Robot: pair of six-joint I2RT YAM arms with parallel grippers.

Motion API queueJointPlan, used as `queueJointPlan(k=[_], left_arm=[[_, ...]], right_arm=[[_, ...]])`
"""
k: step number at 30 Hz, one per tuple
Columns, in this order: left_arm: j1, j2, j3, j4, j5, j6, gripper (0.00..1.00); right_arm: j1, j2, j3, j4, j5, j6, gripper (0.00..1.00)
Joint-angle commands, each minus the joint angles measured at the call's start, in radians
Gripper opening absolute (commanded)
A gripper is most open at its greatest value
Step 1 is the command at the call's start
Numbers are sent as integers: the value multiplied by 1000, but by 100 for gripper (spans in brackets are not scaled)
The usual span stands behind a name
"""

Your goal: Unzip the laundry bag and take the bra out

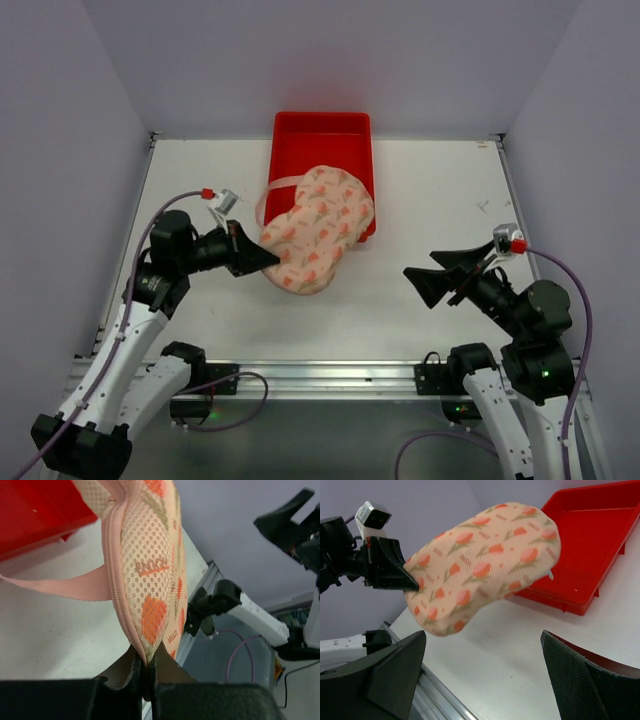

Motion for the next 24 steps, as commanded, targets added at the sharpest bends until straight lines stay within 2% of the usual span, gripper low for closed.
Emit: queueJointPlan(k=[1, 3, 4, 7, 9, 10, 11, 12, 16, 17, 19, 20, 24], left_arm=[[-223, 29, -28, 117, -44, -2, 0], [-333, 66, -60, 142, -115, 1, 0], [-427, 118, -65, 157, -155, 1, 0], [-532, 207, -67, 170, -221, 18, 0], [-536, 251, -73, 171, -244, 46, 0], [-534, 271, -70, 150, -305, 52, 5], [-534, 294, -62, 124, -345, 82, 16], [-534, 352, -38, 92, -382, 98, 24], [-525, 474, 51, -91, -710, 127, 52], [-522, 483, 65, -103, -755, 106, 73], [-522, 479, 88, -114, -822, 66, 86], [-523, 465, 88, -112, -833, 5, 97], [-531, 309, 17, -80, -858, -190, 99]], right_arm=[[-1, 1, 18, -14, 30, -10, 99], [-1, 4, -2, -2, 29, -2, 99], [-1, 4, -8, 8, 21, 4, 99], [-1, 4, -28, 15, 23, 5, 99], [-1, 3, -45, 12, 27, 5, 99], [-1, 4, -52, 12, 29, 12, 99], [-1, 4, -63, 15, 26, 16, 99], [-1, 6, -89, 20, 21, 18, 99], [-1, 15, -152, 38, -10, 41, 99], [-1, 18, -161, 35, -17, 42, 99], [-1, 27, -186, 38, -22, 50, 99], [-1, 30, -193, 37, -16, 50, 99], [-1, 56, -229, 17, 41, 35, 97]])
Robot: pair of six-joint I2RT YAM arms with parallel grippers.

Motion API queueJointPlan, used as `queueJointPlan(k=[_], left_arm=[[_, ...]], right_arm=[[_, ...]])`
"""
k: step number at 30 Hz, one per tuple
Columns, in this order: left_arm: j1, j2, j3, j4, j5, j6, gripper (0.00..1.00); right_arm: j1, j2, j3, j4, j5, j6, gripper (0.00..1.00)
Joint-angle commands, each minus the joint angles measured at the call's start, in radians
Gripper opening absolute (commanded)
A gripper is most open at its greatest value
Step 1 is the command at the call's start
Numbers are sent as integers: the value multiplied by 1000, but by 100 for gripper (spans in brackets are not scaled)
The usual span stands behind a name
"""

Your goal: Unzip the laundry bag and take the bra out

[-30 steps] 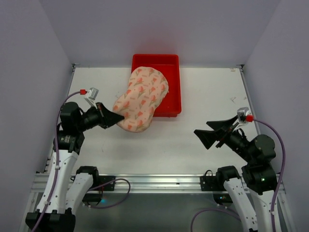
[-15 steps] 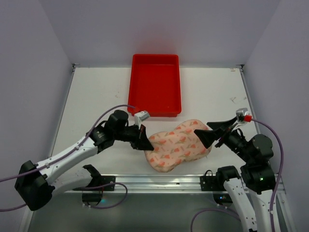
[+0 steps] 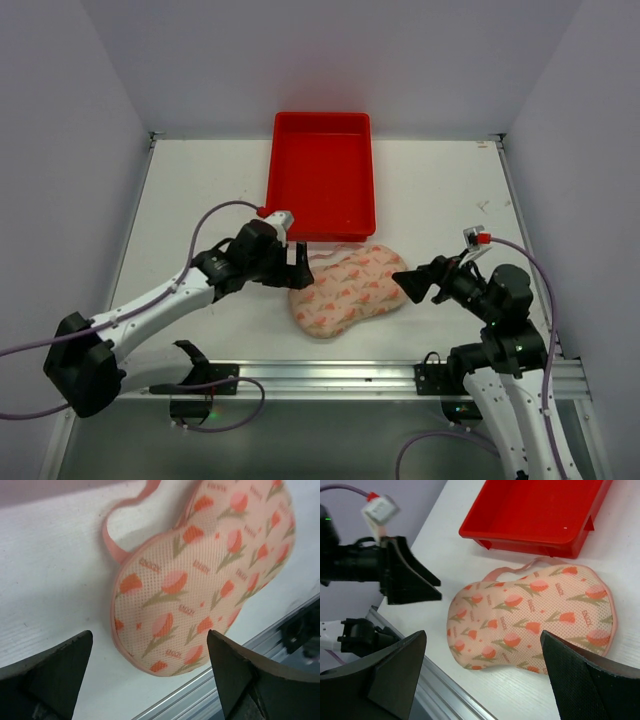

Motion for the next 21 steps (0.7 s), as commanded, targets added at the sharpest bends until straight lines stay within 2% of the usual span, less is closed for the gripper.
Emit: queueJointPlan(k=[1, 2, 5, 9, 10, 14, 15, 17, 21], left_arm=[[-15, -150, -34, 55, -102, -194, 99], [-20, -173, -60, 78, -101, -254, 98], [-46, -214, -145, 168, -67, -341, 86], [-128, -149, -168, 242, -102, -402, 75], [-147, -137, -169, 260, -132, -405, 74], [-149, -91, -183, 274, -214, -409, 70], [-144, -76, -182, 246, -240, -403, 70], [-135, -60, -174, 210, -324, -377, 69], [-66, -28, -201, 211, -354, -331, 68]], right_arm=[[-1, 40, -22, 2, 41, 7, 97], [-2, 54, -25, 2, 53, 10, 97], [1, 117, -43, 54, 72, 25, 96], [45, 230, -86, 162, 72, 36, 93], [68, 256, -94, 210, 81, 45, 91], [244, 417, -114, 316, 275, 58, 91], [290, 501, -113, 333, 292, 59, 91], [320, 583, -113, 373, 299, 71, 91], [436, 735, -110, 411, 274, 95, 91]])
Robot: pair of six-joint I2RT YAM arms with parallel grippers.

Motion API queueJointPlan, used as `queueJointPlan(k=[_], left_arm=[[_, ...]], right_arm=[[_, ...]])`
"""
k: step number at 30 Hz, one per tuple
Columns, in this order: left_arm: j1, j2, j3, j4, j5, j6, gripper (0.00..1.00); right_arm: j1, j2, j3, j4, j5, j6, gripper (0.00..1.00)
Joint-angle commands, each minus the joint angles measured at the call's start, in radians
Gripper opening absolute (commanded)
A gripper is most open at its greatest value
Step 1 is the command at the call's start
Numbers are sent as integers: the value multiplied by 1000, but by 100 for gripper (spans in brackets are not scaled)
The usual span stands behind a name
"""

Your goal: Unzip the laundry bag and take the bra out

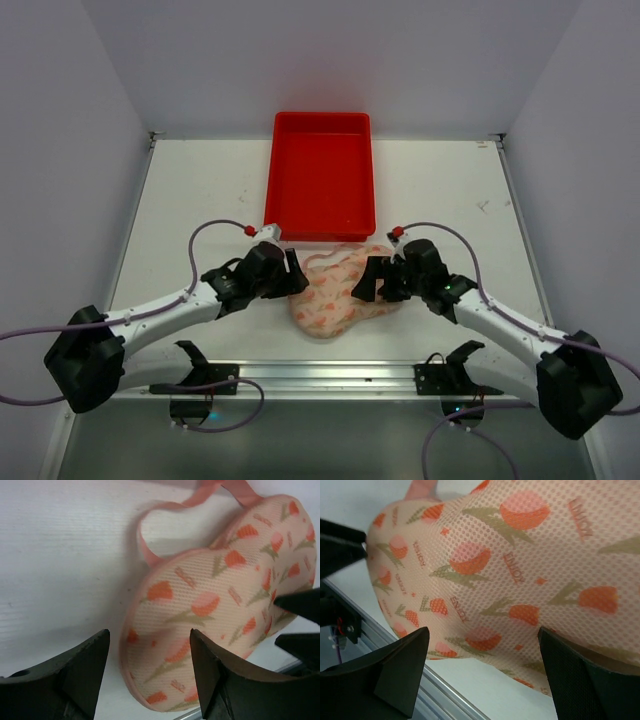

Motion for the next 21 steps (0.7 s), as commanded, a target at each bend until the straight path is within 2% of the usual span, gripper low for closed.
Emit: queueJointPlan(k=[1, 6, 9, 11, 13, 18, 21], left_arm=[[87, 23, -28, 32, -76, 42, 68], [193, 75, -27, 83, -27, 108, 69], [248, 92, 25, 60, -21, 148, 69], [282, 78, 55, 31, -25, 172, 71], [328, 31, 92, -14, -39, 186, 75], [359, -135, 109, -124, -88, 183, 99], [359, -213, 70, -169, -49, 159, 100]], right_arm=[[93, 89, 5, 85, 32, 37, 91], [269, 163, 80, 83, -19, 103, 91], [358, 212, 96, 181, -50, 200, 91], [389, 255, 119, 232, -18, 246, 91], [414, 288, 169, 262, 13, 266, 92], [415, 446, 318, 318, 59, 261, 92], [415, 532, 424, 321, 47, 206, 92]])
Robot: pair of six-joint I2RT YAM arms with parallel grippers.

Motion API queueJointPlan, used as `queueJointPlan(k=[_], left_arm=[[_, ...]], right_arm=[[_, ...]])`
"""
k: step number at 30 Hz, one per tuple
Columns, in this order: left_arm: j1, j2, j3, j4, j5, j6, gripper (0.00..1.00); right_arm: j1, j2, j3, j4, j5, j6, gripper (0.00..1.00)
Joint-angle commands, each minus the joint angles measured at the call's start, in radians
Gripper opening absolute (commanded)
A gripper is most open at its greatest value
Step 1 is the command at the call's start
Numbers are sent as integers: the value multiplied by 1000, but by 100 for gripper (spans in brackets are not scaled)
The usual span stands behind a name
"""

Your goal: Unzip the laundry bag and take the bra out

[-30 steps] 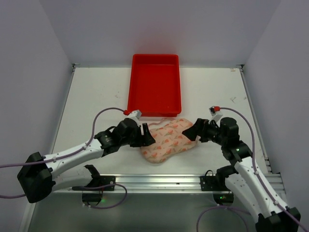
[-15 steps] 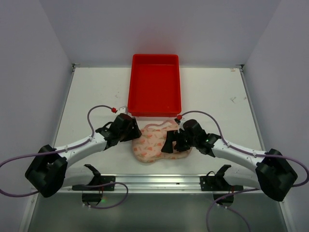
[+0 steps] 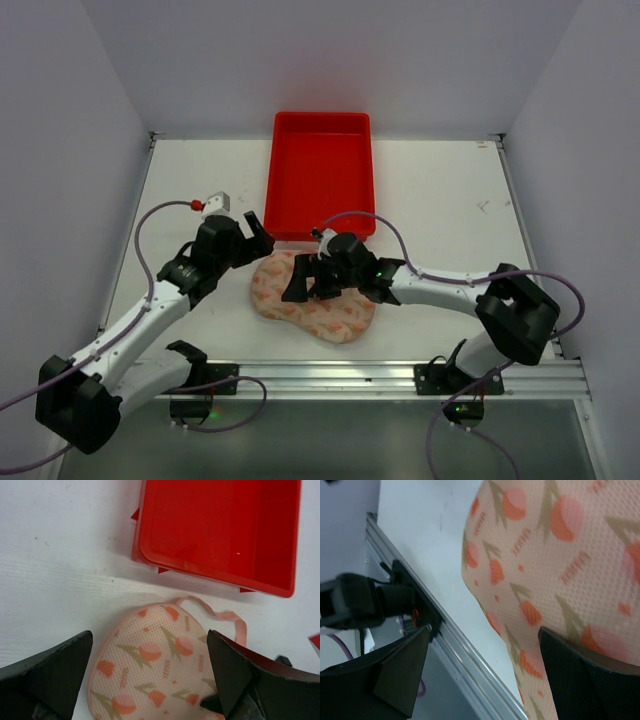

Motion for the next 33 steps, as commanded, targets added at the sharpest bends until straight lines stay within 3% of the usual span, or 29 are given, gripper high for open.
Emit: queueJointPlan(k=[1, 10, 16, 20, 23, 30, 33], left_arm=[[3, -81, -22, -87, 34, -13, 100], [0, -265, -228, -58, 264, -125, 99], [-35, -235, -260, 8, 391, -144, 99], [-229, -165, -265, 92, 317, -220, 98], [-283, -79, -254, 144, 292, -250, 97], [-285, 27, -201, 123, 12, -243, 93], [-251, 98, -161, 75, -27, -209, 93]], right_arm=[[1, 112, 133, 88, 26, -44, 92], [-6, 178, 289, 17, 71, -136, 93], [-93, -54, 164, -83, 171, -138, 93], [-148, -237, 15, -166, 242, -147, 95], [-177, -361, -66, -233, 275, -150, 95], [-199, -605, -203, -321, 345, -150, 96], [-200, -668, -237, -326, 322, -139, 96]])
